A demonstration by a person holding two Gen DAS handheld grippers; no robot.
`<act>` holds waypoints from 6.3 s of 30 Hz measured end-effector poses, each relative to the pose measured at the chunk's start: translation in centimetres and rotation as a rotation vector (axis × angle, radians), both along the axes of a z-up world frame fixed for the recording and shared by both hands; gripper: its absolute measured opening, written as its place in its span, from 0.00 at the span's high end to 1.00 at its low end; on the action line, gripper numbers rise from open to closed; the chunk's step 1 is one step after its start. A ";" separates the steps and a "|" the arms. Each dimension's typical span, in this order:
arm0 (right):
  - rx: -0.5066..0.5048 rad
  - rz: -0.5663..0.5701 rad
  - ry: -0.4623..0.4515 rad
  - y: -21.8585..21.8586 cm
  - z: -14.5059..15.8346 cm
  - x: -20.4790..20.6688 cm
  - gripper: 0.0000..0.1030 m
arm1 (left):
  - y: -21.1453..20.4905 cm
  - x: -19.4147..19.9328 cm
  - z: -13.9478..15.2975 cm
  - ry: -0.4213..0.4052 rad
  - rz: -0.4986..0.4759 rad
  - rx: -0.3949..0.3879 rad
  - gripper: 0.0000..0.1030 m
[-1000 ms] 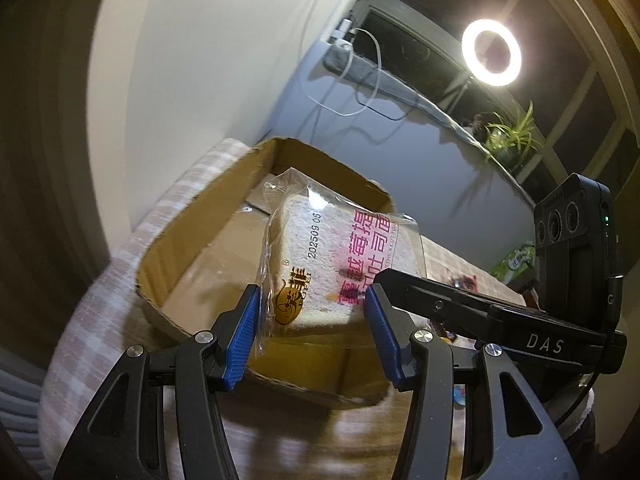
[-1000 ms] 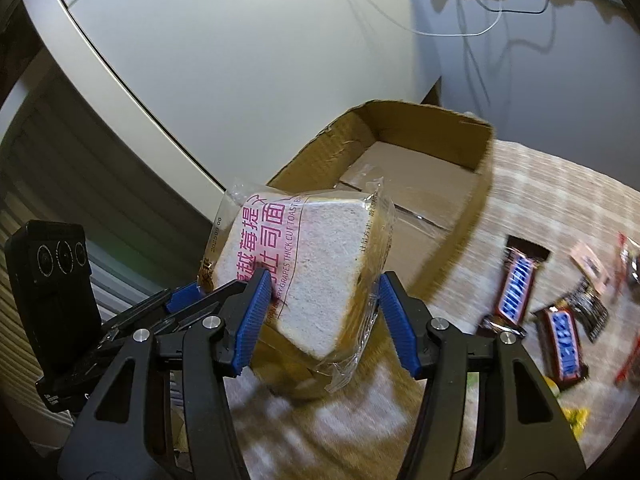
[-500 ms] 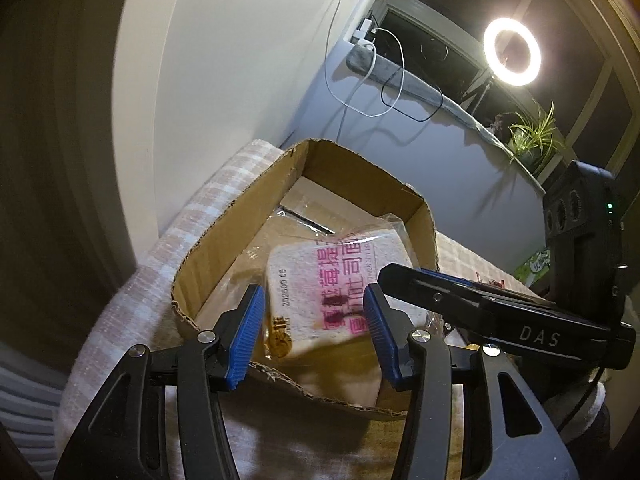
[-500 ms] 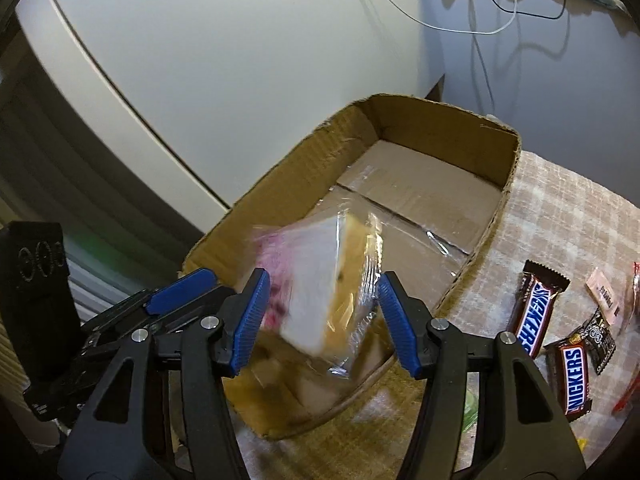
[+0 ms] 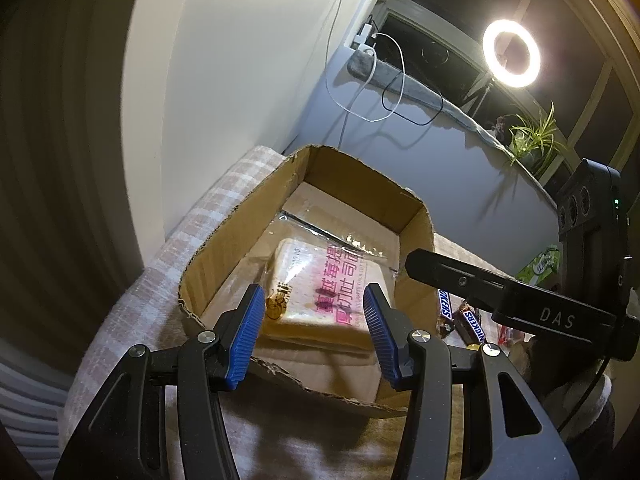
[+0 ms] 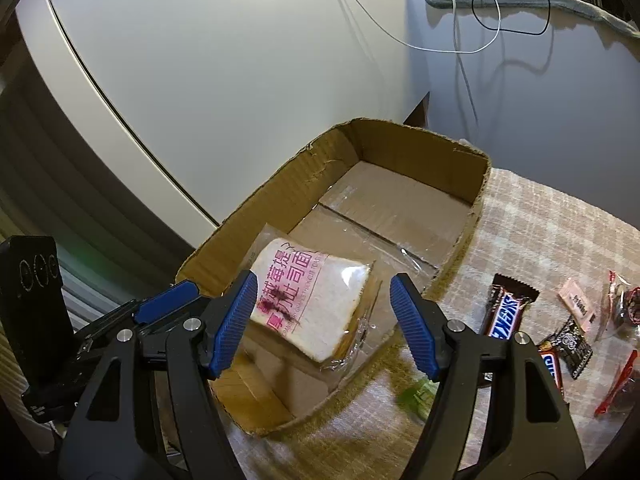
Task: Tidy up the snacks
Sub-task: 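Lower the bread into the box and open both tools, then move both tools back over the remaining snacks on the table, then grasp the red-edged brown snack bag with the right tool while the left grasps a round jelly cup, then carry the snack bag and jelly cup with both tools over the box, then open both tools to drop the snack bag and jelly cup into the box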
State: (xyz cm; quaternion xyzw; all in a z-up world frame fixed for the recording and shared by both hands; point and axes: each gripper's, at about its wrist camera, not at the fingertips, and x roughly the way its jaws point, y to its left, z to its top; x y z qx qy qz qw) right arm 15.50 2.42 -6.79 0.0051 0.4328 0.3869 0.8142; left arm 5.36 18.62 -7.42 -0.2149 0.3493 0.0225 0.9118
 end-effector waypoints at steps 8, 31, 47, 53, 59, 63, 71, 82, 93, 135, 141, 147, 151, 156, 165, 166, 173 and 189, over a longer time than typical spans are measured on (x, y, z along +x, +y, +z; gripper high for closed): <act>-0.008 -0.024 -0.031 -2.0 0.7 -1.0 0.24 | -1.3 -0.5 0.9 -0.022 -0.005 0.045 0.52; 0.028 -0.213 -0.123 -17.0 1.6 -3.4 0.24 | -10.5 -1.2 1.6 -0.054 -0.153 0.138 0.47; -0.188 -0.344 -0.174 -27.3 -2.0 -4.5 0.23 | -19.7 -0.6 -2.1 0.043 -0.401 0.092 0.47; -0.206 -0.329 -0.163 -27.8 -3.4 -3.1 0.23 | -21.8 -0.2 -3.4 0.079 -0.453 0.112 0.47; -0.250 -0.286 -0.166 -26.3 -4.6 -0.8 0.23 | -22.7 0.5 -4.6 0.110 -0.460 0.145 0.47; -0.276 -0.251 -0.138 -25.0 -5.8 1.0 0.23 | -23.2 0.8 -5.0 0.121 -0.468 0.160 0.47; -0.312 -0.225 -0.134 -23.3 -7.0 2.4 0.23 | -24.3 1.4 -5.5 0.119 -0.489 0.196 0.49; -0.299 -0.212 -0.120 -23.2 -7.5 2.5 0.34 | -24.3 1.4 -5.7 0.109 -0.497 0.217 0.68; -0.270 -0.206 -0.128 -23.3 -7.2 1.9 0.53 | -23.7 0.6 -5.7 0.101 -0.482 0.205 0.69; -0.070 -0.084 -0.246 -12.0 2.1 2.1 0.56 | -10.2 1.5 0.6 -0.048 -0.194 0.185 0.69; -0.069 -0.033 -0.239 -8.5 2.2 3.6 0.56 | -7.5 3.7 1.6 -0.048 -0.151 0.186 0.69; -0.076 -0.002 -0.214 -5.2 1.5 5.3 0.56 | -5.5 6.4 1.7 -0.027 -0.121 0.182 0.69; -0.089 0.023 -0.208 -3.1 1.0 6.4 0.56 | -4.7 7.8 1.5 -0.011 -0.107 0.190 0.69; -0.104 0.047 -0.191 -1.1 0.0 7.9 0.56 | -3.9 8.8 1.3 0.003 -0.084 0.197 0.69; -0.127 0.073 -0.172 0.6 -1.4 9.0 0.52 | -2.9 9.6 0.8 0.030 -0.065 0.187 0.67; -0.128 0.073 -0.175 0.6 -1.4 8.9 0.51 | -2.9 9.6 0.8 0.031 -0.061 0.186 0.67; -0.131 0.060 -0.192 0.3 -1.2 8.6 0.38 | -2.8 9.7 0.9 0.033 -0.054 0.188 0.57; -0.111 0.033 -0.218 -2.4 1.1 6.8 0.38 | -4.1 7.3 2.8 -0.013 -0.067 0.194 0.57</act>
